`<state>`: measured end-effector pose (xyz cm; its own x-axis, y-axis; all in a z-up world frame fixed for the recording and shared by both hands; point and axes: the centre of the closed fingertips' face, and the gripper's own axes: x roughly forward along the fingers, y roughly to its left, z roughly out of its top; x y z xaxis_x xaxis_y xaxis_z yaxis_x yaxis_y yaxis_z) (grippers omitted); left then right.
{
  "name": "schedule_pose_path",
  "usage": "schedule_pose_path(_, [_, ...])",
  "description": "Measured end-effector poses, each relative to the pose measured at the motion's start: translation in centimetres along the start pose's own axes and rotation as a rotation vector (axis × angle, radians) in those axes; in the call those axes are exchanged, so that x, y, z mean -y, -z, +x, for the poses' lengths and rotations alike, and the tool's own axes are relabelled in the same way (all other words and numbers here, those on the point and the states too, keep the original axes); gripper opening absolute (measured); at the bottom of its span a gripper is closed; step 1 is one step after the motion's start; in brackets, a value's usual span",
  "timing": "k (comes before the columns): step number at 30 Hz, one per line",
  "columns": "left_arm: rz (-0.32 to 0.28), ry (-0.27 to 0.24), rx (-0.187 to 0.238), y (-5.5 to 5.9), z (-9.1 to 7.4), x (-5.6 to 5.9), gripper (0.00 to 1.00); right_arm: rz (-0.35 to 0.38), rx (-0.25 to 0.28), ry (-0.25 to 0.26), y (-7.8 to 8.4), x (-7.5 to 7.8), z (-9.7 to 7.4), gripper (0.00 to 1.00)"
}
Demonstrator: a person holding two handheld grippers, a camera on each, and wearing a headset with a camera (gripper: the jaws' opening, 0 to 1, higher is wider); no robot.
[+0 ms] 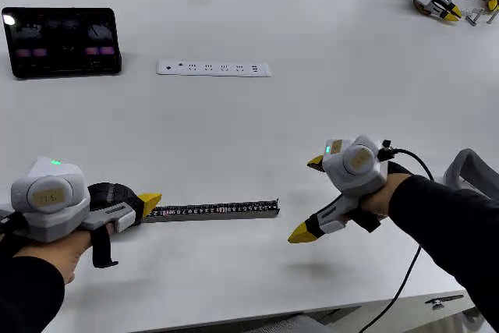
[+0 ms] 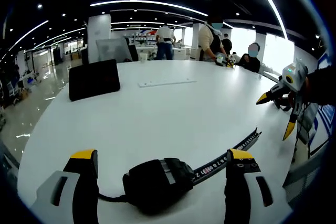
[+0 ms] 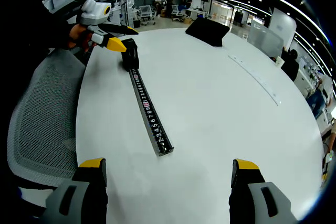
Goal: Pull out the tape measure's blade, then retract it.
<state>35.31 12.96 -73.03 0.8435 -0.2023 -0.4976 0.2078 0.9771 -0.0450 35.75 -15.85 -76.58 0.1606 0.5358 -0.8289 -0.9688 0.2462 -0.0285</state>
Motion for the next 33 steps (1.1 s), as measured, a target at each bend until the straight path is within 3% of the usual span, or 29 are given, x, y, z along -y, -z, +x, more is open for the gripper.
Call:
schedule_pose_path(7, [0.012,-0.026,0.024,0.5,0.7,0.1,0.99,-0.037,-0.039,-0.036,-0.1,0.3,1.7,0.99])
schedule_pose_path(13, [-0.005,-0.047,0.003,1.7,1.4,0.1,0.99,-0.047,-0.058,-0.069,-0.1,0.3,3.0,0.96])
schedule_pose_path(19, [-0.028,-0.077,0.01,2.0,1.4,-0.2,0.96,-0.083,-0.063,-0.087,-0.3,0.3,3.7,0.87])
schedule_pose_path(24, [-0.046,-0.071,0.043,1.4,1.4,-0.2,0.96,-0.125,-0.072,-0.102,-0.2,0.1,3.8,0.76])
schedule_pose_path(28, [-0.137,-0.066,0.094,1.0,1.3,-0.6,0.99,-0.192,-0.101,-0.12,0.2,-0.2,3.8,0.63])
schedule_pose_path(33, [-0.118,-0.071,0.076,1.5,1.2,-0.7,0.99,-0.223,-0.115,-0.148,0.3,-0.5,3.9,0.46])
